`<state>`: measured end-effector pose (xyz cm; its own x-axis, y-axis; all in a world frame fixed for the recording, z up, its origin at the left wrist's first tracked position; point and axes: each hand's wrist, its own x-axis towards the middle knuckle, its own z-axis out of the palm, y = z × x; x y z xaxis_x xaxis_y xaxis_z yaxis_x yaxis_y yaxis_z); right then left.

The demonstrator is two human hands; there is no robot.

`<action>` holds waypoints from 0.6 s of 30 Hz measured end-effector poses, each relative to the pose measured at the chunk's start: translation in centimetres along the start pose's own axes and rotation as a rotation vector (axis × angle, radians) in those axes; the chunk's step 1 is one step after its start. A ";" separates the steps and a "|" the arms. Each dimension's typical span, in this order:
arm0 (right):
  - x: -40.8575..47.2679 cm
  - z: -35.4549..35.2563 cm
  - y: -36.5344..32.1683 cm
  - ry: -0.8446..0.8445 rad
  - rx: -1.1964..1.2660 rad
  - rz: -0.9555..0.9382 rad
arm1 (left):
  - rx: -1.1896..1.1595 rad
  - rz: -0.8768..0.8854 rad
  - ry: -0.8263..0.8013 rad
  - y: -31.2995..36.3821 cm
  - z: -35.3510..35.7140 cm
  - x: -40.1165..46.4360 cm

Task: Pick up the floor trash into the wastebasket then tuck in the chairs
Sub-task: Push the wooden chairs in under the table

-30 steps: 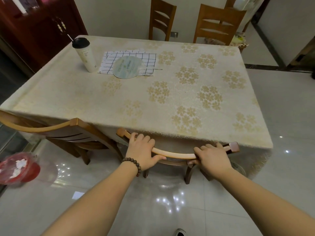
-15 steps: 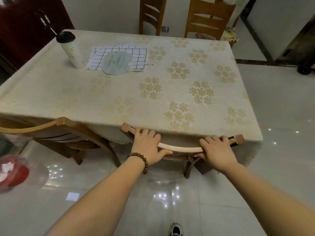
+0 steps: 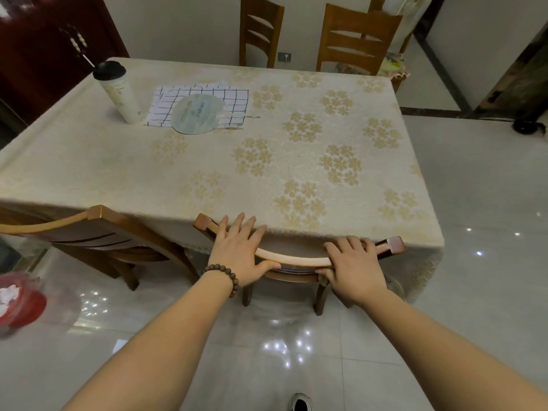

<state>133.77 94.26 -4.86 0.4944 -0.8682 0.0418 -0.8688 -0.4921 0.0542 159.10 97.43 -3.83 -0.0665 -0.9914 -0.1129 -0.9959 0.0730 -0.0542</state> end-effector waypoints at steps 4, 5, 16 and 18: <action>0.0 -0.3 0.9 -0.076 0.003 -0.042 | -0.008 -0.045 -0.008 1.3 0.0 -0.3; -0.1 -0.4 1.0 -0.094 0.002 -0.041 | -0.011 -0.044 -0.013 1.4 0.0 -0.3; -1.9 -3.5 -0.1 -0.087 0.154 0.132 | -0.239 -0.116 0.022 3.0 -2.5 -2.6; -3.3 -4.4 -0.6 -0.019 0.229 0.205 | -0.243 -0.111 0.094 3.7 -2.9 -4.0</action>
<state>132.83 97.68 -0.66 0.3095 -0.9508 0.0099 -0.9349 -0.3062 -0.1796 155.49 101.40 -0.72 0.0499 -0.9984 -0.0260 -0.9822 -0.0537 0.1800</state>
